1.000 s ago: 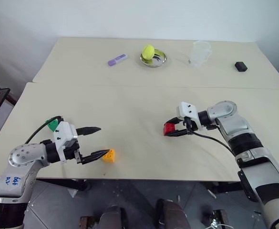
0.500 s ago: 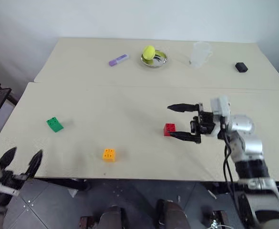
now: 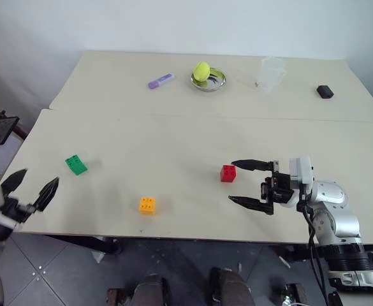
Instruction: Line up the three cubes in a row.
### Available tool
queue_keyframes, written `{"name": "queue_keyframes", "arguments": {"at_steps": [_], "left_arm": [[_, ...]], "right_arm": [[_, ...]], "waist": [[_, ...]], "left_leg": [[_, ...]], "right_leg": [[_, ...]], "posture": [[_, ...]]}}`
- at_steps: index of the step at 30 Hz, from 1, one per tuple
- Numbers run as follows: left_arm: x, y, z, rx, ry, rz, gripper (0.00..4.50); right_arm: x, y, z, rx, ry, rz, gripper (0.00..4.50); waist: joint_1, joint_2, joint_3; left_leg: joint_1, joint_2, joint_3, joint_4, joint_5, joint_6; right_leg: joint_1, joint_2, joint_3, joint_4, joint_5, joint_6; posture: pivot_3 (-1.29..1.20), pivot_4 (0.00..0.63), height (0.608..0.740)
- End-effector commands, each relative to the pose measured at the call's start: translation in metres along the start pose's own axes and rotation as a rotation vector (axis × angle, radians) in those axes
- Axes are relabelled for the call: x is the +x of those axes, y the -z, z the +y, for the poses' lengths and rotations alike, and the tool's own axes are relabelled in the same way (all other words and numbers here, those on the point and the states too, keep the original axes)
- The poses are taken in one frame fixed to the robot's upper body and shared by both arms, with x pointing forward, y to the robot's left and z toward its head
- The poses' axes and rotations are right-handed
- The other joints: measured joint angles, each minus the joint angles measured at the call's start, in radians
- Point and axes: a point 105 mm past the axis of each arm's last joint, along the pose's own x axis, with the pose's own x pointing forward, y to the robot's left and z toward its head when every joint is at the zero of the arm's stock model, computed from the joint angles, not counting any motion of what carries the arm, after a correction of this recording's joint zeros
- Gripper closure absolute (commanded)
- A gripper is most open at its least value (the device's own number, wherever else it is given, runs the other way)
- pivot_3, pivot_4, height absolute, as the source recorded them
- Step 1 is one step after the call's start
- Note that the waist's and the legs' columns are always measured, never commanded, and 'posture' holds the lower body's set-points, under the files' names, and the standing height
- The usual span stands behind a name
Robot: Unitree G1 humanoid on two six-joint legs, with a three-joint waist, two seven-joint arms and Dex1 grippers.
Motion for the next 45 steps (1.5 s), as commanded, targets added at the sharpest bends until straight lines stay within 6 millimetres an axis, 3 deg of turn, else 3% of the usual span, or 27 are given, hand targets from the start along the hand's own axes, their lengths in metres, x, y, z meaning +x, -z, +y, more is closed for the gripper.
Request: {"name": "queue_keyframes", "arguments": {"at_steps": [1, 11, 14, 20, 22, 23, 25, 29, 32, 35, 40, 45], "left_arm": [[0.014, 0.016, 0.004, 0.019, 0.112, 0.097, 0.00], [0.052, 0.026, 0.007, 0.082, 0.276, 0.189, 0.00], [0.057, 0.029, 0.004, 0.091, 0.306, 0.202, 0.61], [0.055, 0.030, 0.001, 0.103, 0.359, 0.217, 2.52], [0.058, 0.022, -0.006, 0.107, 0.430, 0.207, 2.98], [0.059, 0.018, -0.010, 0.107, 0.463, 0.198, 2.98], [0.070, 0.005, -0.025, 0.128, 0.552, 0.169, 2.98], [0.094, -0.019, -0.072, 0.178, 0.780, 0.153, 2.98], [0.128, -0.037, -0.146, 0.217, 1.033, 0.164, 2.98], [0.137, -0.039, -0.188, 0.272, 1.165, 0.161, 2.98], [0.159, -0.029, -0.222, 0.288, 1.183, 0.171, 2.98], [0.177, -0.009, -0.244, 0.364, 1.197, 0.240, 2.98]], "right_arm": [[0.003, -0.011, 0.000, -0.051, -0.026, -0.004, 0.01], [0.002, -0.017, 0.008, -0.048, -0.006, 0.023, 0.01], [0.000, -0.016, 0.009, -0.044, 0.009, 0.037, 0.00], [-0.001, -0.016, 0.011, -0.041, 0.020, 0.046, 0.00], [-0.003, -0.016, 0.009, -0.044, 0.030, 0.053, 0.00], [-0.004, -0.016, 0.009, -0.047, 0.034, 0.056, 0.00], [-0.008, -0.016, 0.007, -0.053, 0.049, 0.065, 0.00], [-0.014, -0.016, 0.003, -0.061, 0.073, 0.082, 0.00], [-0.024, -0.016, -0.002, -0.073, 0.103, 0.107, 0.00], [-0.037, -0.022, -0.005, -0.093, 0.139, 0.135, 0.00], [-0.064, -0.023, 0.002, -0.084, 0.179, 0.216, 0.00], [-0.065, -0.020, 0.015, -0.072, 0.208, 0.227, 0.00]], "waist": [[-0.006, 0.000, 0.000], [-0.023, -0.001, 0.000], [-0.023, -0.001, 0.000], [-0.024, -0.001, 0.000], [-0.024, -0.001, 0.000], [-0.023, -0.001, 0.000], [-0.018, -0.002, 0.000], [-0.005, -0.002, 0.001], [0.015, -0.002, 0.001], [0.019, -0.002, 0.001], [0.002, -0.002, 0.001], [0.006, -0.003, 0.001]], "left_leg": [[0.001, 0.000, 0.002, 0.000, -0.001, 0.000], [0.000, 0.000, 0.004, -0.002, -0.002, -0.001], [0.000, 0.000, 0.004, -0.002, -0.002, -0.001], [0.000, 0.000, 0.005, -0.002, -0.002, -0.001], [0.000, 0.000, 0.005, -0.002, -0.002, -0.001], [0.000, 0.000, 0.005, -0.001, -0.002, -0.001], [0.000, 0.000, 0.005, -0.001, -0.002, -0.001], [0.000, 0.000, 0.004, 0.000, -0.002, 0.000], [0.000, 0.000, 0.004, 0.001, -0.001, 0.000], [-0.001, -0.001, 0.004, 0.002, -0.001, 0.000], [-0.001, 0.000, 0.005, 0.000, -0.001, 0.000], [-0.001, 0.000, 0.005, 0.001, -0.001, 0.001]], "right_leg": [[0.000, 0.000, 0.000, 0.000, 0.000, 0.000], [-0.002, 0.000, -0.003, -0.001, 0.000, 0.001], [-0.002, 0.000, -0.002, -0.001, 0.000, 0.001], [-0.002, 0.000, -0.002, 0.000, 0.000, 0.001], [-0.002, 0.000, -0.002, 0.000, 0.000, 0.001], [-0.002, 0.000, -0.002, 0.000, 0.000, 0.001], [-0.002, 0.000, -0.002, 0.000, 0.000, 0.001], [-0.001, 0.000, -0.002, 0.000, 0.001, 0.002], [0.000, 0.000, -0.002, 0.000, 0.001, 0.002], [0.001, 0.000, -0.001, -0.002, 0.001, 0.002], [-0.001, 0.001, -0.001, -0.003, 0.001, 0.002], [0.000, 0.001, -0.001, -0.004, 0.001, 0.002]], "posture": [[0.00, 0.150, 0.740], [0.00, 0.150, 0.740], [0.00, 0.150, 0.740], [0.00, 0.150, 0.740], [0.00, 0.150, 0.740], [0.00, 0.150, 0.740], [0.00, 0.150, 0.740], [0.00, 0.150, 0.740], [0.00, 0.150, 0.740], [0.00, 0.150, 0.740], [0.00, 0.150, 0.740], [0.00, 0.150, 0.740]]}}
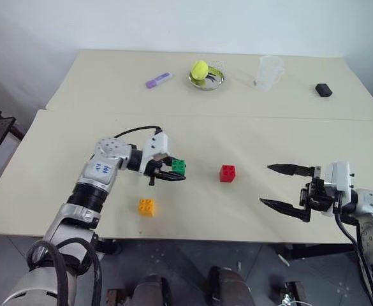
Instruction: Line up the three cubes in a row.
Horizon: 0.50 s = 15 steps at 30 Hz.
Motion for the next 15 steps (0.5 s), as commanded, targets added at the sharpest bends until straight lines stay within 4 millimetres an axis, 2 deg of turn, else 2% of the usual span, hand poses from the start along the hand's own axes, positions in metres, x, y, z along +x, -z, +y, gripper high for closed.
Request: {"name": "queue_keyframes", "arguments": {"at_steps": [1, 4, 6, 11, 13, 15], "left_arm": [[0.011, 0.000, 0.010, 0.043, -0.016, 0.050, 2.98], [0.020, -0.001, 0.013, 0.021, -0.014, 0.059, 2.98], [0.023, -0.001, 0.013, 0.031, 0.003, 0.062, 2.21], [0.024, -0.012, 0.016, 0.046, 0.006, 0.009, 0.74], [0.011, -0.023, 0.018, 0.061, 0.009, -0.055, 0.13], [-0.007, -0.030, 0.017, 0.077, 0.018, -0.100, 0.03]], "right_arm": [[0.001, -0.016, 0.004, -0.053, 0.025, -0.037, 0.00], [0.002, -0.015, 0.009, -0.047, 0.038, -0.038, 0.00], [0.002, -0.015, 0.011, -0.045, 0.048, -0.039, 0.00], [0.006, -0.016, 0.015, -0.031, 0.053, -0.054, 0.00], [0.009, -0.016, 0.017, -0.021, 0.040, -0.061, 0.00], [0.012, -0.016, 0.016, -0.017, 0.027, -0.065, 0.00]], "waist": [[0.002, 0.000, 0.000], [0.004, 0.000, 0.000], [0.005, -0.001, 0.000], [0.006, -0.001, 0.000], [0.005, -0.001, 0.000], [-0.001, -0.001, 0.000]], "left_leg": [[0.000, 0.000, 0.000, 0.000, 0.000, 0.000], [-0.001, 0.000, 0.000, 0.001, 0.000, 0.000], [-0.001, 0.000, -0.001, 0.001, 0.000, 0.000], [-0.001, 0.000, -0.001, 0.001, 0.000, 0.001], [-0.001, 0.000, -0.001, 0.001, 0.000, 0.000], [-0.001, 0.000, -0.001, 0.001, 0.000, 0.000]], "right_leg": [[0.000, 0.000, 0.000, -0.001, 0.000, 0.000], [0.000, 0.000, 0.000, -0.001, 0.000, 0.000], [0.000, 0.000, 0.000, -0.001, 0.000, 0.000], [0.000, 0.000, 0.000, -0.001, 0.000, 0.000], [0.000, 0.000, 0.000, -0.001, 0.000, 0.000], [0.000, 0.000, -0.001, -0.001, 0.000, 0.000]], "posture": [[0.00, 0.150, 0.740], [0.00, 0.150, 0.740], [0.00, 0.150, 0.740], [0.00, 0.150, 0.740], [0.00, 0.150, 0.740], [0.00, 0.150, 0.740]]}}
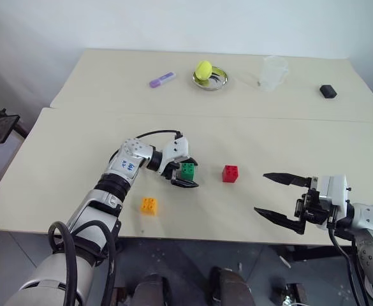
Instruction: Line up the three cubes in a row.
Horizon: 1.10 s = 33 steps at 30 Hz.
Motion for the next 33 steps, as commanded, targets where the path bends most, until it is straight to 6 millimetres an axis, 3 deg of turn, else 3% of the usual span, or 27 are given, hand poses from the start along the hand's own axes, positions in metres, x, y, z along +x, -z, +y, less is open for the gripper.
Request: {"name": "queue_keyframes", "arguments": {"at_steps": [1, 6, 8, 11, 15, 17, 19, 23, 26, 33], "left_arm": [[-0.036, -0.027, 0.005, 0.094, -0.011, -0.098, 0.03], [-0.097, -0.027, 0.002, 0.112, -0.114, -0.163, 0.03], [-0.131, -0.027, -0.001, 0.119, -0.234, -0.237, 0.03], [-0.182, -0.004, -0.036, 0.112, -0.371, -0.222, 0.03], [-0.219, 0.028, -0.070, 0.045, -0.557, -0.134, 0.03], [-0.249, 0.056, -0.102, -0.081, -0.714, -0.091, 0.03], [-0.262, 0.071, -0.127, -0.179, -0.776, -0.061, 0.03], [-0.267, 0.092, -0.159, -0.275, -0.755, 0.044, 0.03], [-0.252, 0.088, -0.155, -0.241, -0.662, 0.057, 0.03], [-0.165, 0.066, -0.133, -0.123, -0.287, -0.013, 0.03]], "right_arm": [[0.004, -0.008, -0.001, -0.014, -0.022, -0.037, 0.00], [0.015, -0.009, -0.007, -0.008, -0.080, -0.059, 0.00], [0.023, -0.009, -0.003, 0.008, -0.149, -0.066, 0.00], [0.043, -0.022, 0.001, 0.017, -0.232, -0.140, 0.00], [0.057, -0.029, 0.011, 0.042, -0.330, -0.141, 0.00], [0.069, -0.033, 0.022, 0.013, -0.381, -0.160, 0.00], [0.074, -0.036, 0.028, -0.005, -0.408, -0.174, 0.00], [0.080, -0.040, 0.036, -0.025, -0.465, -0.178, 0.00], [0.080, -0.042, 0.035, -0.025, -0.480, -0.165, 0.00], [0.049, -0.013, 0.023, 0.050, -0.398, -0.013, 0.00]], "waist": [[-0.006, 0.000, 0.000], [-0.009, 0.000, 0.000], [-0.009, 0.000, 0.000], [-0.032, 0.000, 0.000], [-0.026, 0.001, 0.001], [-0.028, 0.001, 0.000], [-0.030, 0.001, 0.001], [-0.007, 0.000, 0.000], [0.010, 0.000, 0.000], [0.020, 0.000, 0.000]], "left_leg": [[0.000, 0.000, 0.000, 0.000, 0.000, 0.000], [0.001, 0.000, 0.000, 0.000, 0.000, 0.000], [0.001, 0.000, 0.000, 0.000, 0.000, 0.000], [0.001, 0.001, -0.002, -0.001, 0.000, 0.000], [0.002, 0.002, -0.006, -0.001, -0.001, -0.001], [0.002, 0.002, -0.006, 0.000, -0.001, -0.001], [0.003, 0.002, -0.009, -0.001, -0.002, 0.000], [0.003, 0.001, -0.009, -0.001, -0.002, 0.000], [0.003, 0.001, -0.008, 0.000, -0.002, 0.000], [0.002, 0.001, -0.002, 0.000, -0.002, 0.000]], "right_leg": [[0.000, 0.000, 0.000, 0.000, 0.000, 0.000], [0.000, 0.000, 0.000, 0.002, 0.000, 0.000], [0.000, 0.000, 0.000, 0.002, 0.000, 0.000], [-0.001, 0.000, 0.000, 0.003, 0.000, 0.000], [-0.001, 0.000, 0.000, 0.004, 0.000, 0.000], [0.000, 0.000, 0.000, 0.004, 0.000, 0.000], [0.000, -0.001, 0.001, 0.004, 0.000, 0.000], [0.000, -0.002, 0.001, 0.004, 0.000, 0.000], [0.000, -0.002, 0.001, 0.003, -0.001, -0.001], [0.000, -0.002, 0.000, 0.004, -0.001, -0.001]], "posture": [[0.00, 0.150, 0.740], [0.00, 0.150, 0.740], [0.00, 0.150, 0.740], [0.00, 0.150, 0.740], [0.00, 0.150, 0.740], [0.00, 0.150, 0.740], [0.00, 0.150, 0.740], [0.00, 0.150, 0.740], [0.00, 0.150, 0.740], [0.00, 0.150, 0.740]]}}
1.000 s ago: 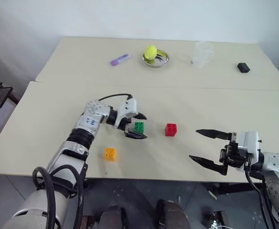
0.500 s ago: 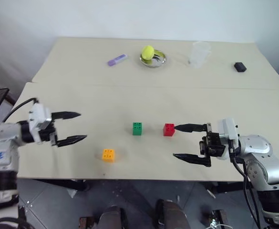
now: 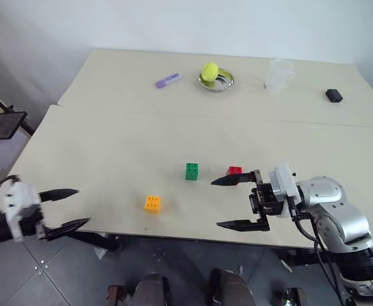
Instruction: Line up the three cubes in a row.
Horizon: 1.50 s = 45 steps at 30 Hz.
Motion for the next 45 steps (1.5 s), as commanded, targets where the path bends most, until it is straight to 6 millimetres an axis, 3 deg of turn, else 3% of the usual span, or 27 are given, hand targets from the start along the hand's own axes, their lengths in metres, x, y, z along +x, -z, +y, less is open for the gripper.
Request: {"name": "queue_keyframes", "arguments": {"at_steps": [1, 5, 12, 22, 26, 30, 36, 45], "left_arm": [[0.034, -0.004, -0.015, 0.058, 0.167, 0.004, 0.03], [0.055, -0.006, -0.023, 0.079, 0.254, -0.011, 0.03], [0.088, -0.010, -0.017, 0.113, 0.300, -0.054, 0.03], [0.097, -0.017, -0.006, 0.157, 0.334, -0.102, 3.01], [0.092, -0.029, 0.029, 0.168, 0.319, -0.104, 3.00], [0.103, -0.033, 0.065, 0.235, 0.315, -0.002, 3.00], [0.130, -0.041, 0.074, 0.226, 0.338, 0.020, 3.00], [0.140, -0.042, 0.078, 0.210, 0.311, 0.034, 3.00]], "right_arm": [[-0.019, 0.005, -0.001, 0.018, 0.061, 0.029, 0.00], [-0.026, 0.011, 0.004, 0.040, 0.103, 0.050, 0.00], [-0.027, 0.017, 0.012, 0.054, 0.197, 0.043, 0.00], [-0.024, 0.017, 0.011, 0.045, 0.248, 0.035, 0.00], [-0.028, 0.015, 0.006, 0.004, 0.292, 0.025, 0.00], [-0.033, 0.016, 0.002, -0.015, 0.311, 0.039, 0.00], [-0.040, 0.018, 0.004, -0.025, 0.335, 0.060, 0.00], [-0.045, 0.016, 0.011, -0.038, 0.382, 0.059, 0.00]], "waist": [[-0.005, 0.000, 0.000], [-0.031, 0.000, 0.000], [-0.022, 0.000, 0.000], [-0.025, 0.000, 0.000], [-0.017, 0.000, 0.000], [-0.006, 0.000, 0.000], [-0.005, 0.000, 0.000], [-0.007, -0.001, 0.000]], "left_leg": [[0.000, 0.000, 0.002, 0.000, 0.000, 0.000], [0.000, 0.001, 0.005, -0.002, 0.000, -0.001], [0.001, 0.001, 0.005, 0.000, 0.000, 0.000], [0.001, 0.001, 0.005, 0.001, 0.000, 0.000], [0.000, 0.001, 0.004, 0.002, 0.000, 0.000], [-0.003, 0.001, 0.004, 0.008, 0.000, 0.001], [-0.004, 0.000, 0.005, 0.008, -0.003, 0.004], [-0.006, 0.000, 0.004, 0.010, -0.003, 0.004]], "right_leg": [[0.000, 0.000, 0.000, 0.000, 0.000, 0.000], [-0.002, 0.002, 0.000, 0.000, 0.000, 0.000], [0.000, 0.002, 0.001, -0.001, 0.000, 0.000], [-0.001, 0.002, 0.001, 0.000, 0.000, 0.000], [0.000, 0.002, 0.000, 0.000, 0.000, 0.000], [0.000, 0.002, 0.000, 0.000, 0.000, 0.000], [0.000, 0.002, -0.001, -0.002, 0.001, 0.002], [-0.001, 0.002, 0.000, -0.002, 0.001, 0.003]], "posture": [[0.00, 0.150, 0.740], [0.00, 0.150, 0.740], [0.00, 0.150, 0.740], [0.00, 0.150, 0.740], [0.00, 0.150, 0.740], [0.00, 0.150, 0.740], [0.00, 0.150, 0.740], [0.00, 0.150, 0.740]]}}
